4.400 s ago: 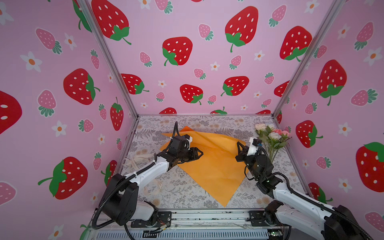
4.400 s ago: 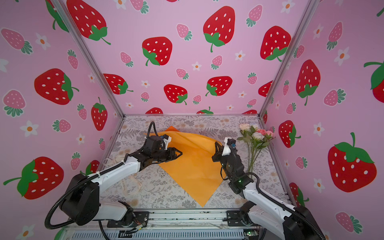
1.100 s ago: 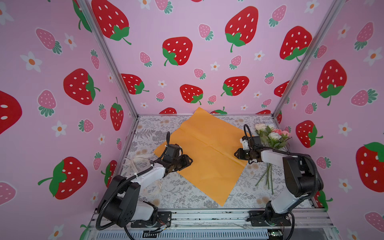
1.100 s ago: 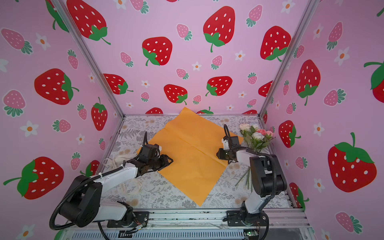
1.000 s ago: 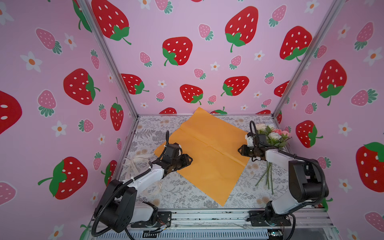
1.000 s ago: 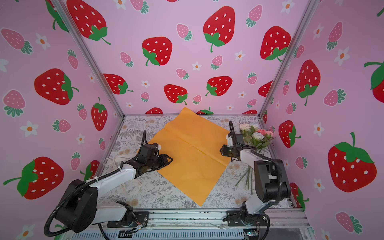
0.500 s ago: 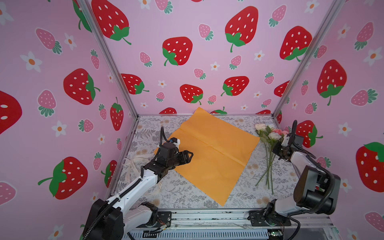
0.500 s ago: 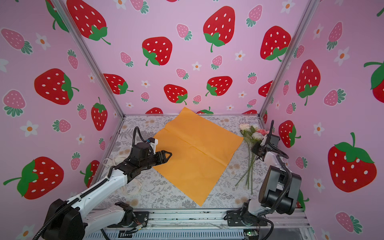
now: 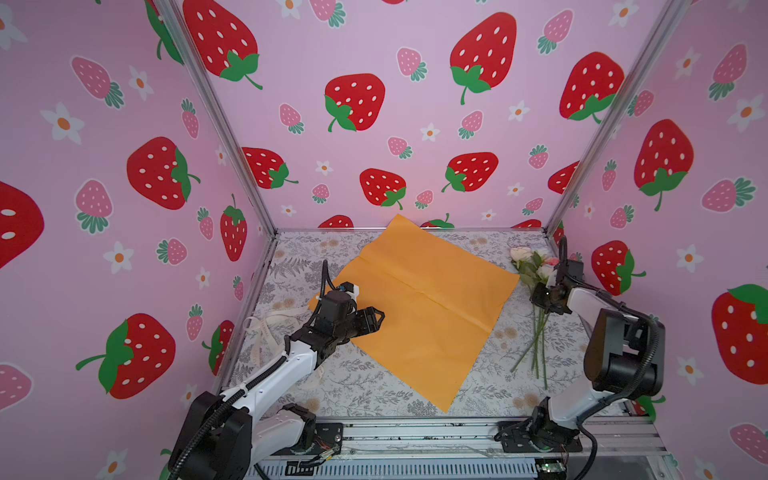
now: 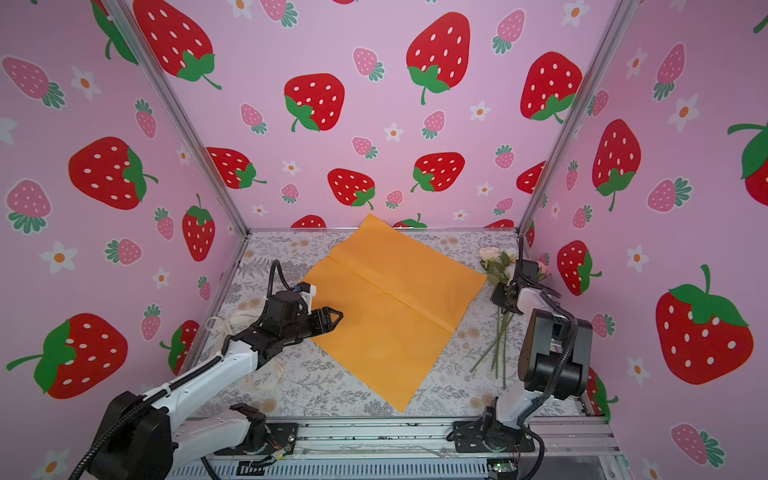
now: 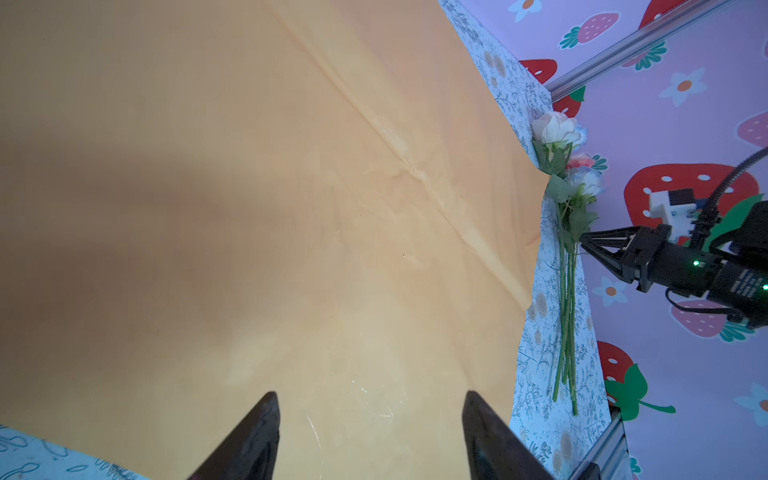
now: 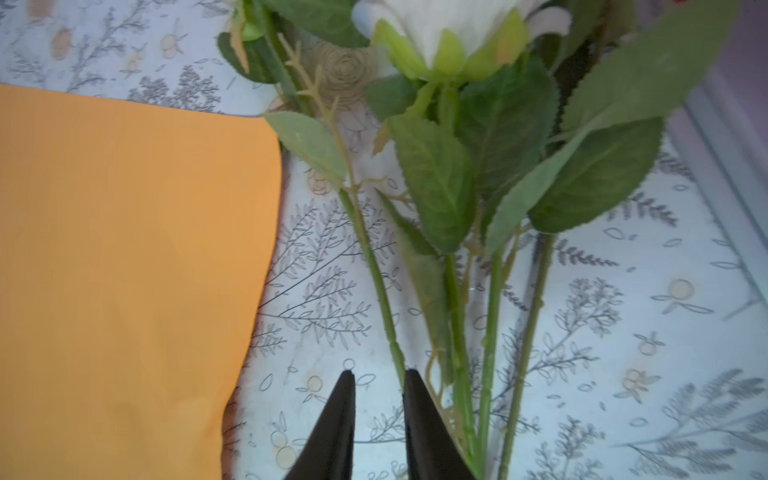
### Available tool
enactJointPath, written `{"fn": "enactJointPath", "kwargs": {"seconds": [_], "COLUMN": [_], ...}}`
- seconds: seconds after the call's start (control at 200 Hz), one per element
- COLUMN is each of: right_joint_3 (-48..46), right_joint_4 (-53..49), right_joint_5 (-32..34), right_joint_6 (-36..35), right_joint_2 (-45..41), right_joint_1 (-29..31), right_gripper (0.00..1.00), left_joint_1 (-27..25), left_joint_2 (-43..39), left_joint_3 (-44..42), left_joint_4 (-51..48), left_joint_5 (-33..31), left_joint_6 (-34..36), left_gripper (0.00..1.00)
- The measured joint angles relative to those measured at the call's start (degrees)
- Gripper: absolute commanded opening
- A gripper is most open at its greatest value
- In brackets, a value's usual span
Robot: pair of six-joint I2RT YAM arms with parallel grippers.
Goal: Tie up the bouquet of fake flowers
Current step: 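Grasp one white rose stem from the bunch with the right gripper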
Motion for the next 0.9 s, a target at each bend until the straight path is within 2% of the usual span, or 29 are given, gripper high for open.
{"fn": "enactJointPath", "kwargs": {"seconds": [0.135, 0.44, 0.505, 0.705, 0.9], "right_joint_3": [0.1, 0.1, 0.2, 0.2, 0.2], "right_joint_4": [-0.9, -1.6, -1.6, -1.7, -2.5], "right_joint_5": [3.2, 6.7, 7.1, 7.6, 8.2], "right_joint_6": [-0.5, -2.1, -2.5, -3.3, -3.5], "right_joint_2": [0.0, 2.8, 3.9, 4.7, 2.6], "right_joint_1": [-0.2, -0.2, -0.2, -0.2, -0.2], "right_gripper": [0.34, 0.39, 0.36, 0.18, 0.14], "left_joint_1": [0.4, 0.9, 0.9, 1.0, 1.1], "left_joint_2": [0.0, 0.6, 0.9, 1.7, 2.9], "left_joint_3": [0.0, 0.0, 0.0, 0.0, 0.0], "left_joint_4": [0.0, 0.0, 0.0, 0.0, 0.0], "left_joint_5": [0.0, 0.1, 0.1, 0.1, 0.9], "left_joint_6": [0.1, 0.1, 0.1, 0.1, 0.1], "left_gripper": [0.71, 0.71, 0.71, 0.71, 0.71]}}
